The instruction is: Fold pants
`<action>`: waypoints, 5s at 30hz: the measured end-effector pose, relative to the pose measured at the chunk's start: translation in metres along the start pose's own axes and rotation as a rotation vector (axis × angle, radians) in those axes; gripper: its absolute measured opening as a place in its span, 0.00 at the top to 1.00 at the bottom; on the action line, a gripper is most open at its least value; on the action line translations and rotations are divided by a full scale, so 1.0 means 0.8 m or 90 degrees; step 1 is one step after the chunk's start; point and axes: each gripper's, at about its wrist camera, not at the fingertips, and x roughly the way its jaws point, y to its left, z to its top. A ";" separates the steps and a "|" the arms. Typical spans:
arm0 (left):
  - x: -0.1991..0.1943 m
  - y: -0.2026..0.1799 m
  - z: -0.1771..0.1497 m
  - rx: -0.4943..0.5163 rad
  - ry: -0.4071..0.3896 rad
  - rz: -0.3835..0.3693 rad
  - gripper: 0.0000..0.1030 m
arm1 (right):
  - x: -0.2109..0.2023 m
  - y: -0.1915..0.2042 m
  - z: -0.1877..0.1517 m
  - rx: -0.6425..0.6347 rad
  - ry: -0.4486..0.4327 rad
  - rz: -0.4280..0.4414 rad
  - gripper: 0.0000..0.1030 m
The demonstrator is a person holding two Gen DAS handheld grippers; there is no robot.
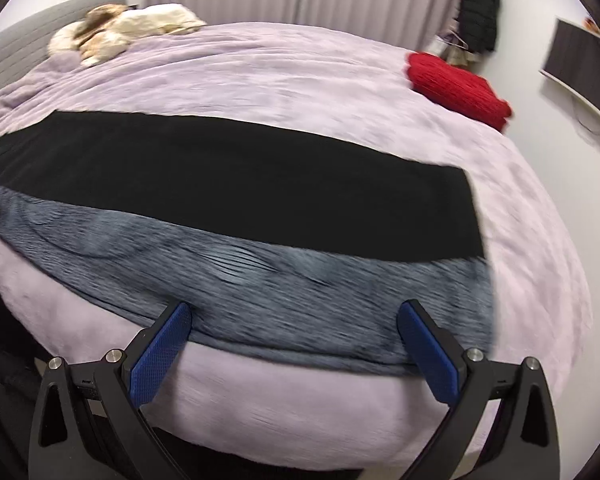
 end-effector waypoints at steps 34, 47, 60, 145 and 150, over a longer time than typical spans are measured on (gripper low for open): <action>0.108 -0.201 0.182 -0.066 0.046 0.035 0.00 | 0.024 -0.047 0.012 0.273 -0.114 0.171 0.00; 0.071 -0.234 0.097 -0.008 0.146 0.004 0.00 | 0.030 -0.028 0.013 0.222 -0.110 0.107 0.01; 0.058 -0.215 0.068 0.001 0.072 -0.061 0.00 | -0.007 -0.023 0.038 0.220 -0.096 0.088 0.81; -0.032 0.071 0.003 -0.228 -0.016 -0.017 0.00 | 0.065 0.473 0.188 -0.639 0.028 0.404 0.00; -0.024 0.096 0.007 -0.264 0.001 0.033 0.00 | 0.079 0.497 0.201 -0.636 0.038 0.431 0.00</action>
